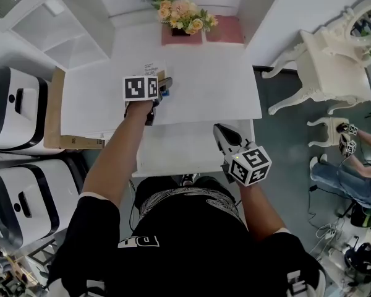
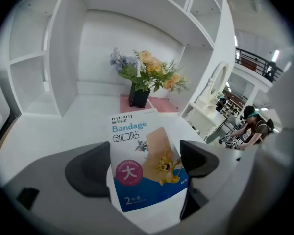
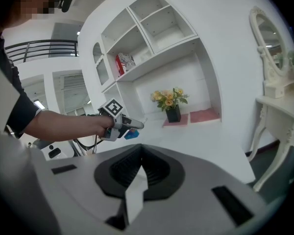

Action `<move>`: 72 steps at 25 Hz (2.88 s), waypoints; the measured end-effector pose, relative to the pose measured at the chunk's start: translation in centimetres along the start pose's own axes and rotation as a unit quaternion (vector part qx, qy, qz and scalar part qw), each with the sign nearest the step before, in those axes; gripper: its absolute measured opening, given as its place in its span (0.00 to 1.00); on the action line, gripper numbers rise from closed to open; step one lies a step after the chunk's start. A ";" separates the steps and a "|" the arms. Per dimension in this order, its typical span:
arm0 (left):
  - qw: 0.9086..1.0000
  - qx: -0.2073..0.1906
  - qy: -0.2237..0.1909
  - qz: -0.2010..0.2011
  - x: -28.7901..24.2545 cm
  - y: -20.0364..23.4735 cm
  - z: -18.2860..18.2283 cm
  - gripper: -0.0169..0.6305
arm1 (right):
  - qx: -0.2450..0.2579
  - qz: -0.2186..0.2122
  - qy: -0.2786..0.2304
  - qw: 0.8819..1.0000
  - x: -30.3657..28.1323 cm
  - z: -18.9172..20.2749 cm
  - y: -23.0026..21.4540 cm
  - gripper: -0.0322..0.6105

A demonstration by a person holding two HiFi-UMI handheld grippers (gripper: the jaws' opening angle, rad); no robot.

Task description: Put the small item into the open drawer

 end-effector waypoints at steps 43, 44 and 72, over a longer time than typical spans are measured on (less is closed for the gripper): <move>0.951 -0.277 0.078 0.109 7.7 -8.0 22.6 0.72 | 0.022 0.044 0.054 0.997 -1.9 7.5 8.0 0.06; 0.948 -0.287 0.084 0.110 7.1 -8.1 23.0 0.72 | 0.020 0.045 0.054 0.997 -1.9 7.6 7.7 0.06; 0.907 -0.336 0.208 0.145 -7.1 -10.2 30.0 0.64 | -0.039 0.048 0.106 0.992 -1.8 12.0 -0.1 0.06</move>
Point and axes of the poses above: the fingertips, and each gripper's own axes: x backward along the fingers, y to its left, z out of its underside, the point moved 2 cm from there along x, backward along the fingers, and after that the axes turned 7 degrees about -x, right-handed, at the moved point
